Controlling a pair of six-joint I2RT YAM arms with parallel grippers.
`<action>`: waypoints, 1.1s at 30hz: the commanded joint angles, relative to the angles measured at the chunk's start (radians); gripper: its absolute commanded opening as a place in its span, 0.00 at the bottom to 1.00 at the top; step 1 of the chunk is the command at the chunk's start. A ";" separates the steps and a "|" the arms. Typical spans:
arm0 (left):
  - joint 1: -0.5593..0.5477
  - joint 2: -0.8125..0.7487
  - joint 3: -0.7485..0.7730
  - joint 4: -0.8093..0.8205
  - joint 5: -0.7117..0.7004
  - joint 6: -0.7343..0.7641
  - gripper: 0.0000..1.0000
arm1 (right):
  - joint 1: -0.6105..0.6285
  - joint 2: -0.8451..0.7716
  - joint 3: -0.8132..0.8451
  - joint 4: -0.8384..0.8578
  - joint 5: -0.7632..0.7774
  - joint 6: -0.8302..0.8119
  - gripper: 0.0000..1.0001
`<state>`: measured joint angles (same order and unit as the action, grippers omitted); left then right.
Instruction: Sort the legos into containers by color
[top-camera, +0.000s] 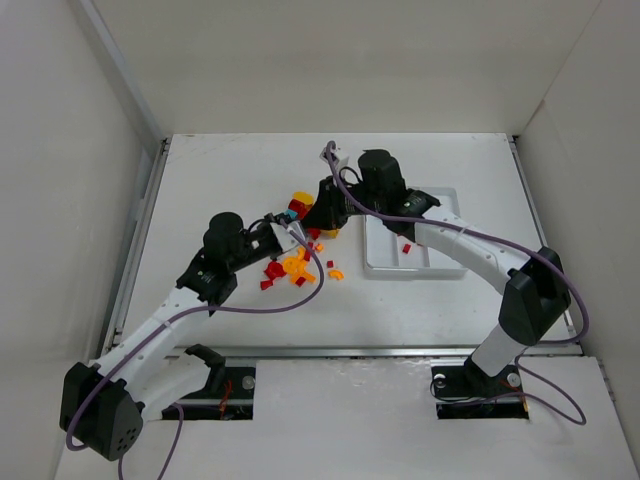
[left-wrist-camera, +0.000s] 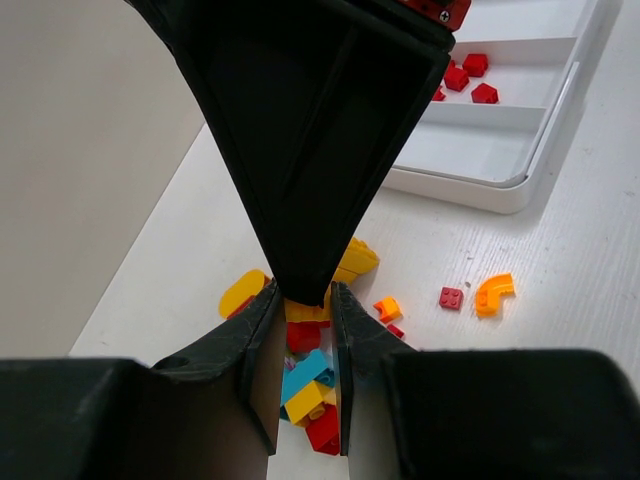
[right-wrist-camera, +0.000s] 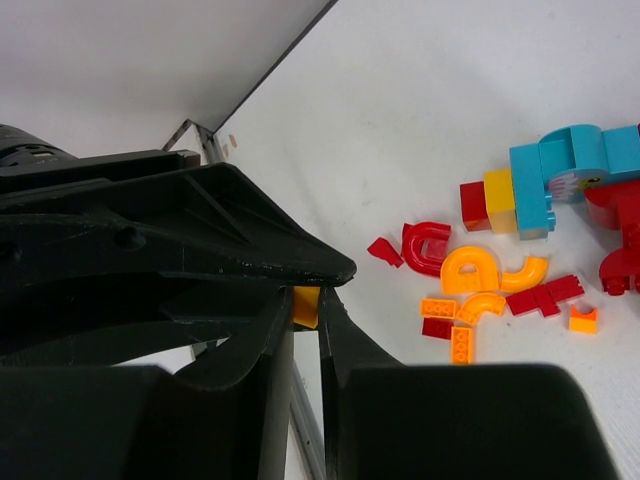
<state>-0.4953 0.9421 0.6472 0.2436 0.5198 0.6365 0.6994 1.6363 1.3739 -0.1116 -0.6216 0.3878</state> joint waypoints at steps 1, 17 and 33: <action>-0.015 -0.014 0.000 0.122 0.060 -0.021 0.00 | 0.017 -0.007 0.028 0.041 -0.067 -0.027 0.00; -0.015 -0.014 -0.009 0.111 0.060 -0.021 0.73 | 0.017 -0.045 -0.005 0.041 -0.038 -0.046 0.00; -0.015 -0.061 -0.043 -0.007 -0.009 -0.030 1.00 | -0.429 -0.152 -0.171 -0.218 0.440 -0.214 0.00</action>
<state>-0.5049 0.9142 0.6220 0.2485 0.5255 0.6258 0.3038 1.5059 1.1995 -0.2180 -0.3737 0.2798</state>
